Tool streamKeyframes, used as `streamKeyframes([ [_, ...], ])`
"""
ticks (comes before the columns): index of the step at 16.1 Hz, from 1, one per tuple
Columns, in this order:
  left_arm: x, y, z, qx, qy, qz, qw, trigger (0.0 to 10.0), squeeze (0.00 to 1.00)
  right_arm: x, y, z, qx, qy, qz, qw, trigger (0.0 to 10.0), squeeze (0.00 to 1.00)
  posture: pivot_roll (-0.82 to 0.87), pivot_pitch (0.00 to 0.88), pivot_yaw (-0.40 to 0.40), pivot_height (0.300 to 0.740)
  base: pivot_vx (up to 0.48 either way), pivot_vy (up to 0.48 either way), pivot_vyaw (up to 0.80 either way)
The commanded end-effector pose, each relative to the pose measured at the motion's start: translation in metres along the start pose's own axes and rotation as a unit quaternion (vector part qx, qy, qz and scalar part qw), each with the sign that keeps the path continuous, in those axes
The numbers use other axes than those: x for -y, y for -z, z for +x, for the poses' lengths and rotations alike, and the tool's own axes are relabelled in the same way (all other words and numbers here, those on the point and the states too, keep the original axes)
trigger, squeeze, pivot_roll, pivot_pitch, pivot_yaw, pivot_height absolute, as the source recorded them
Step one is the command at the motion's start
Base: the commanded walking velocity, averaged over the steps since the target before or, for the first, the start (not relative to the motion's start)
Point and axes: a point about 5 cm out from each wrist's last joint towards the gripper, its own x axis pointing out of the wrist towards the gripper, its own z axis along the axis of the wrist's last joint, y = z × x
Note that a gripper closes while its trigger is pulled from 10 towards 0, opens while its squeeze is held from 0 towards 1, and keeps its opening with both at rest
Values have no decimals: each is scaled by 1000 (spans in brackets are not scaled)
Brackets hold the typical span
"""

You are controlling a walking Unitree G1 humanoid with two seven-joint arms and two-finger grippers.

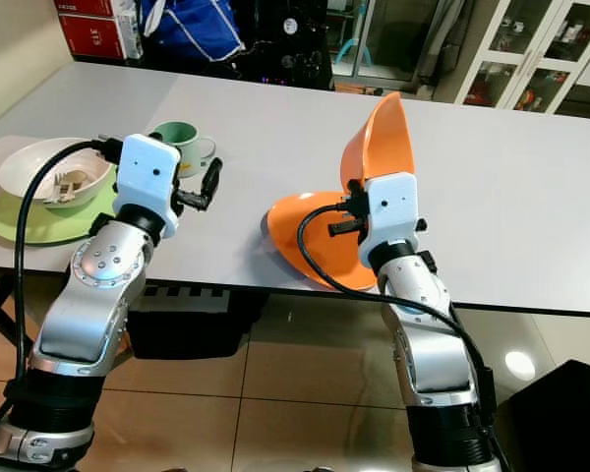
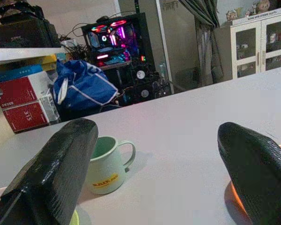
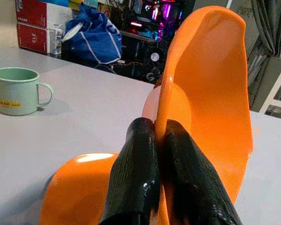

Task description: Setting the table

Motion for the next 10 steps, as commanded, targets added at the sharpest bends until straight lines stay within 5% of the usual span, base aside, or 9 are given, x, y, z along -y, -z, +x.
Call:
streamKeyframes([
  [1,1,-3,0,4,-2,1,1000,10000,0,3,-14,3,25,2,-10,1000,10000,0,11,0,-86,740,0,0,0],
  [10,1,-2,1,3,-3,0,1000,10000,0,3,-14,3,25,2,-9,1000,10000,0,13,0,-89,740,0,0,0],
])
